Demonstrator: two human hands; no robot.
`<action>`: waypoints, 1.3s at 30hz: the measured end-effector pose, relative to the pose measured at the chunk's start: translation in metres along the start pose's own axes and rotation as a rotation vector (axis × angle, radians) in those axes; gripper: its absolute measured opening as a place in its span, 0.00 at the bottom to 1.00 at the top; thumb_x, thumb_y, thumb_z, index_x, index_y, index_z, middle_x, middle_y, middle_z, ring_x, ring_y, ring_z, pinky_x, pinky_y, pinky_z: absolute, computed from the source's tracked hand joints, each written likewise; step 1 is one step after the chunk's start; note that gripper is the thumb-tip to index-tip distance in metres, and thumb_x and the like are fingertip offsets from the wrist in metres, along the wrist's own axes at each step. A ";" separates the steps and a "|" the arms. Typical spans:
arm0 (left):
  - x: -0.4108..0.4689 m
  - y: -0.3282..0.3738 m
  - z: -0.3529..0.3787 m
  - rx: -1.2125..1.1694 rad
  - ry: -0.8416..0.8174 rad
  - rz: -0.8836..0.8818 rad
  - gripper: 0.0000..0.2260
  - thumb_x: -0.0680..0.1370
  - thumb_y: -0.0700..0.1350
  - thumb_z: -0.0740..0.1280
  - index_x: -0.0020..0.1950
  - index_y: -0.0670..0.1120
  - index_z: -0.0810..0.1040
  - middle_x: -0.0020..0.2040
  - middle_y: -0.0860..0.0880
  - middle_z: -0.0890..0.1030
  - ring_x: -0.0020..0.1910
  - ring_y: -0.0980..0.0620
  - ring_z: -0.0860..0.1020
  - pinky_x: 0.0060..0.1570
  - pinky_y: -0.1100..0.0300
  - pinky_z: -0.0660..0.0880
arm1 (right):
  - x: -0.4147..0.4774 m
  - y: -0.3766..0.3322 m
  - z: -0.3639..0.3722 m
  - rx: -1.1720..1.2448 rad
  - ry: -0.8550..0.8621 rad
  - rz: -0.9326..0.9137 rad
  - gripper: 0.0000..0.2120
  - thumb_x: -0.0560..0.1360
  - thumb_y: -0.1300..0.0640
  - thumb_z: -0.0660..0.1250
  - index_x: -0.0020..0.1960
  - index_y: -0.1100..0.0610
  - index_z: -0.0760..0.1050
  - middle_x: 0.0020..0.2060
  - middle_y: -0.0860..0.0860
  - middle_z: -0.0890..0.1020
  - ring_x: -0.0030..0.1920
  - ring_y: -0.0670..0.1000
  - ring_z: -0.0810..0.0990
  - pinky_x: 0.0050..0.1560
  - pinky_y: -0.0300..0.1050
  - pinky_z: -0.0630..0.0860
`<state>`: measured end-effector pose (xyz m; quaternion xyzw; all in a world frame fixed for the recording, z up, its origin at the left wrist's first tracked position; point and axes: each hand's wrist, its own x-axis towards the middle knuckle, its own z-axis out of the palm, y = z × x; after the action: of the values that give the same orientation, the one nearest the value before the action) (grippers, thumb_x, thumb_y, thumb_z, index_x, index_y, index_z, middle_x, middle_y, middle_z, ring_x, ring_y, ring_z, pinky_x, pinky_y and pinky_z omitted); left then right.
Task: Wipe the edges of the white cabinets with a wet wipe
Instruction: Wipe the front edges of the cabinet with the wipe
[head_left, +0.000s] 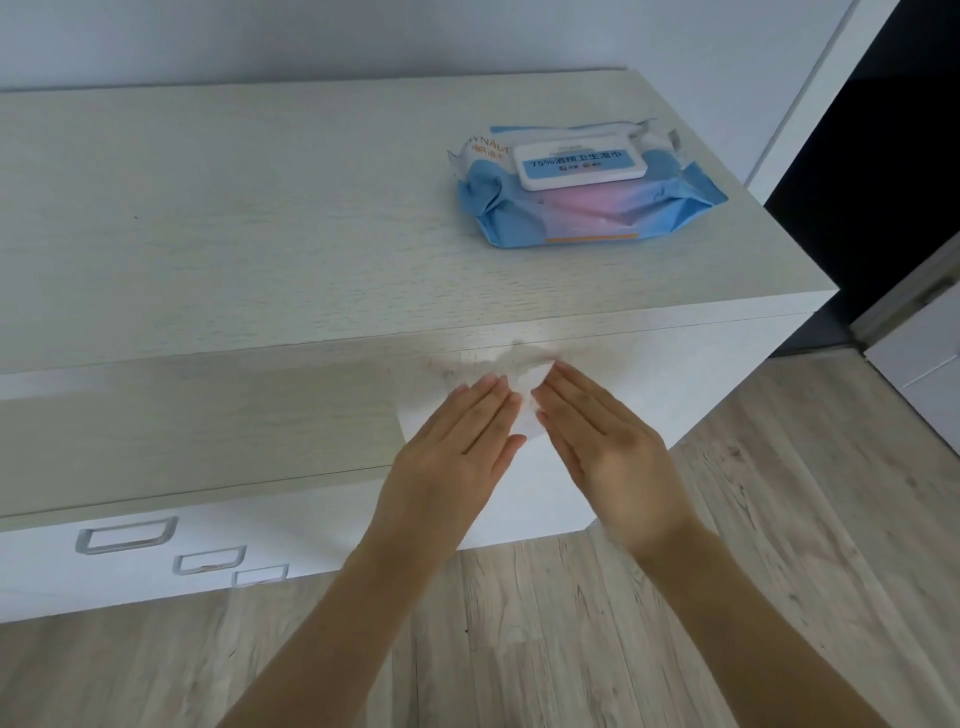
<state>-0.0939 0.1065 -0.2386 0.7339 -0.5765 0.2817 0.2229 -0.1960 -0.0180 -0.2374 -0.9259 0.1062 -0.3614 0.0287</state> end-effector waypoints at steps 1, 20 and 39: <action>0.000 -0.002 0.000 0.023 -0.005 0.017 0.14 0.75 0.44 0.64 0.54 0.37 0.81 0.53 0.42 0.82 0.55 0.47 0.79 0.54 0.51 0.77 | 0.000 -0.004 0.002 -0.003 0.017 0.011 0.13 0.66 0.69 0.74 0.51 0.67 0.80 0.49 0.60 0.83 0.54 0.57 0.80 0.56 0.50 0.74; -0.003 0.003 -0.008 -0.137 -0.029 -0.182 0.16 0.76 0.45 0.62 0.56 0.35 0.79 0.55 0.40 0.80 0.57 0.44 0.78 0.56 0.48 0.74 | 0.000 -0.005 0.007 0.010 0.030 -0.029 0.12 0.69 0.65 0.73 0.53 0.65 0.80 0.50 0.58 0.83 0.55 0.55 0.80 0.60 0.48 0.73; 0.005 0.005 -0.002 -0.204 0.029 -0.314 0.12 0.71 0.42 0.72 0.50 0.35 0.82 0.50 0.41 0.83 0.52 0.45 0.81 0.55 0.44 0.76 | 0.011 0.009 0.000 0.052 -0.038 -0.020 0.11 0.69 0.64 0.73 0.50 0.65 0.81 0.47 0.57 0.84 0.50 0.55 0.82 0.53 0.50 0.78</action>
<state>-0.0980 0.1031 -0.2338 0.7843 -0.4773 0.1939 0.3457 -0.1898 -0.0290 -0.2309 -0.9326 0.0868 -0.3467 0.0508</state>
